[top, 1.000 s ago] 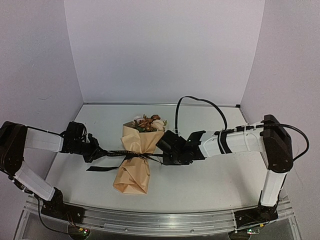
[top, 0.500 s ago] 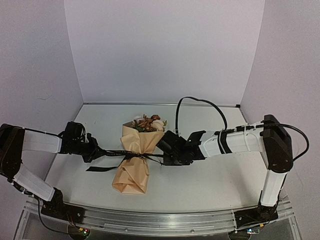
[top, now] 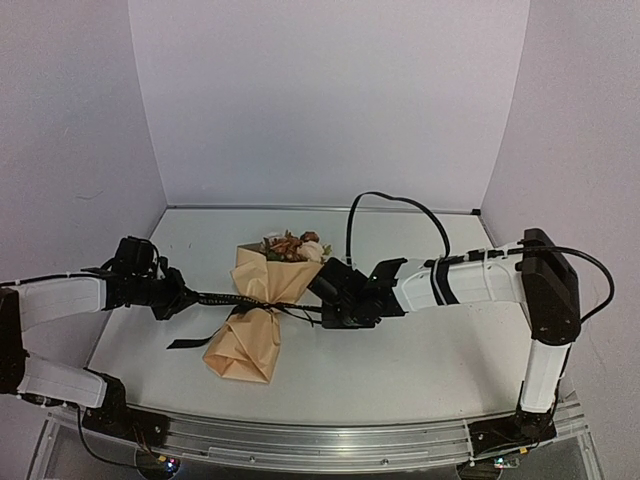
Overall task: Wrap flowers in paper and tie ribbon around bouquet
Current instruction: Tie the half-tied ribbon around the folded bouquet.
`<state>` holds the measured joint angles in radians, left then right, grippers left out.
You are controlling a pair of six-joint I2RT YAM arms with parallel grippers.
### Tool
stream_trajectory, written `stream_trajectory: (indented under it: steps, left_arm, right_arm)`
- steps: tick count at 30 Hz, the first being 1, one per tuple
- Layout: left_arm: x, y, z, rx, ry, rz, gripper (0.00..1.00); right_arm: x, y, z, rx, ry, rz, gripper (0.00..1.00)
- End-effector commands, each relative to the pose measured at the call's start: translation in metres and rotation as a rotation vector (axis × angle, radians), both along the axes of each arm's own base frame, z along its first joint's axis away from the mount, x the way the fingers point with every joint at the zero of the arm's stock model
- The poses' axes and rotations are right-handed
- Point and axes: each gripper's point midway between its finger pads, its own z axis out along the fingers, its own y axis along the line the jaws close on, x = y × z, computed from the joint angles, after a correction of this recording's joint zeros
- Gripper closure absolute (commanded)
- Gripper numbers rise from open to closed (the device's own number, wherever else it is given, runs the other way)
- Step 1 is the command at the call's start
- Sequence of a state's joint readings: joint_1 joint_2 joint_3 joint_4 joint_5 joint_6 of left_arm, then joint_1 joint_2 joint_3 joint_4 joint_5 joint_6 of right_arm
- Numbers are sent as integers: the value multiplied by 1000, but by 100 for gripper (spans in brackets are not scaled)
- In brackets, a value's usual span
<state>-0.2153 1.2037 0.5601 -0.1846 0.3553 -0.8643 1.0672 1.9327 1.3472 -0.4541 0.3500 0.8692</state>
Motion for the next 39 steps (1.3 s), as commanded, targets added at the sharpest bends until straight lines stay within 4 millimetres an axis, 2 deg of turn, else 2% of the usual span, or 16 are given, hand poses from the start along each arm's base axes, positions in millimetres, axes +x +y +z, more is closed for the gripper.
stream_trajectory:
  steps: [1,15,21,31,39]
  left_arm:
    - [5,43,-13,135,10,176,100]
    - [-14,39,-49,101,108,171,100]
    - [-15,39,-47,92,106,177,100]
    - [-12,25,-35,40,79,164,100]
    - [-18,25,-45,9,112,199,100]
  right_arm:
    - [2,-64,-16,-226,14,-104,100]
    - [4,-93,-17,-256,18,-169,100]
    - [4,-98,-21,-248,30,-204,100]
    - [6,-132,-19,-230,38,-318,100]
    - [4,-151,-22,-213,57,-385,100]
